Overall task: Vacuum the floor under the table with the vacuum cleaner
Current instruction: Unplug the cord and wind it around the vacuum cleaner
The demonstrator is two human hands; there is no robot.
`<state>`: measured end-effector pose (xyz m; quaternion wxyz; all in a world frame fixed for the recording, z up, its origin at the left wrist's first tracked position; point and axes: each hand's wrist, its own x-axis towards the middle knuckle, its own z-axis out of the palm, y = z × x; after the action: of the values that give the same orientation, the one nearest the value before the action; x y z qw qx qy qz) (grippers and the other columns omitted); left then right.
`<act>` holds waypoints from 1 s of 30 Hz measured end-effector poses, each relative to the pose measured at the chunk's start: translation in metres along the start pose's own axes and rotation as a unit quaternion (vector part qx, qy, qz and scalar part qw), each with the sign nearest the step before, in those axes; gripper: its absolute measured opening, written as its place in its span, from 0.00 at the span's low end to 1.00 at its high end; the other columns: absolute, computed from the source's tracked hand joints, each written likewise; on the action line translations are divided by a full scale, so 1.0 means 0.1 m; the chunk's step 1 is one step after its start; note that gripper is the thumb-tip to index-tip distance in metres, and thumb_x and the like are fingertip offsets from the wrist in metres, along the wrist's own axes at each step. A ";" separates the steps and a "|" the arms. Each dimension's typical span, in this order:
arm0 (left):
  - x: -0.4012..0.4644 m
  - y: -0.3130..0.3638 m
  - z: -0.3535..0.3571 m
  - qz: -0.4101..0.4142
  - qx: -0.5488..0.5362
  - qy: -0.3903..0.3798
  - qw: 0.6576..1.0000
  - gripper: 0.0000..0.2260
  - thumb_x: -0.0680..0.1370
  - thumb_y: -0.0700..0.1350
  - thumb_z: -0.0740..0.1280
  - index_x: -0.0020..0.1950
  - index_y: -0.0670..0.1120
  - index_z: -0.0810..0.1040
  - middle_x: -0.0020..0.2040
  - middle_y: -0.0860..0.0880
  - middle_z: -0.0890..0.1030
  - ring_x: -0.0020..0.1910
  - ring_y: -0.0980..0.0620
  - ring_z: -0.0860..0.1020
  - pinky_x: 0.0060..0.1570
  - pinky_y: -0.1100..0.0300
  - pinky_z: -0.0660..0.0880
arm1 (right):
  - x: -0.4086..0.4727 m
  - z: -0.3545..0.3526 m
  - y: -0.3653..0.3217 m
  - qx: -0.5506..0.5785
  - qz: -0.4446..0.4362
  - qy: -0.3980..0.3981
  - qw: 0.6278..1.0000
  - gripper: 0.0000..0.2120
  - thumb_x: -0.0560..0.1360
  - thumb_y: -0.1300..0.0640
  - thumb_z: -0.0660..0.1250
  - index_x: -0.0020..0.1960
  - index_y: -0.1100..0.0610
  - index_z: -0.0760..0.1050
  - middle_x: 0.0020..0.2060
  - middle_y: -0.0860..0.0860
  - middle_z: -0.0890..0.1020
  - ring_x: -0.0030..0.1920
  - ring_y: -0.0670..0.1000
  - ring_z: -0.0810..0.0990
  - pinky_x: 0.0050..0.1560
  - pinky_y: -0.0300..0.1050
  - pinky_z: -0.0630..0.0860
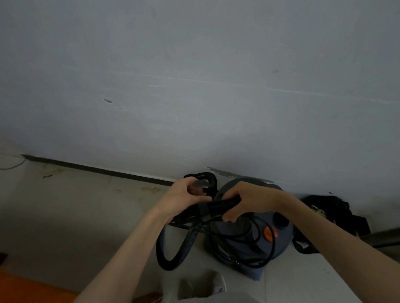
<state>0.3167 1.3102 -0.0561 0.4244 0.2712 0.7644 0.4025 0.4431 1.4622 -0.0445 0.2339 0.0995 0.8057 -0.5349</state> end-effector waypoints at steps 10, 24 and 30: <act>-0.11 0.07 -0.09 0.069 0.033 -0.095 0.993 0.08 0.72 0.45 0.72 0.50 0.51 0.80 0.45 0.51 0.83 0.45 0.57 0.81 0.48 0.64 0.75 | -0.11 -0.07 0.05 0.079 0.002 0.026 0.997 0.17 0.73 0.64 0.71 0.30 0.46 0.80 0.28 0.45 0.80 0.31 0.40 0.76 0.38 0.30 0.69; 0.01 -0.01 0.01 -0.031 -0.044 -0.181 0.982 0.13 0.76 0.35 0.67 0.59 0.31 0.75 0.47 0.36 0.79 0.43 0.47 0.78 0.46 0.61 0.78 | 0.03 -0.16 0.07 -0.038 0.030 0.065 0.997 0.08 0.71 0.56 0.74 0.50 0.53 0.80 0.40 0.46 0.79 0.39 0.43 0.75 0.43 0.36 0.69; 0.04 -0.09 0.06 -0.086 -0.257 -0.076 0.959 0.04 0.76 0.33 0.65 0.48 0.37 0.79 0.37 0.42 0.79 0.31 0.51 0.78 0.34 0.62 0.78 | -0.05 0.29 0.24 -0.141 -0.139 0.511 0.836 0.06 0.74 0.56 0.69 0.46 0.58 0.78 0.46 0.48 0.74 0.48 0.45 0.71 0.50 0.34 0.66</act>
<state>0.3194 1.3107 -0.0678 0.5698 0.1155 0.6211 0.5257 0.4646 1.4462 -0.0709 -0.2766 0.2116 0.8825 -0.3160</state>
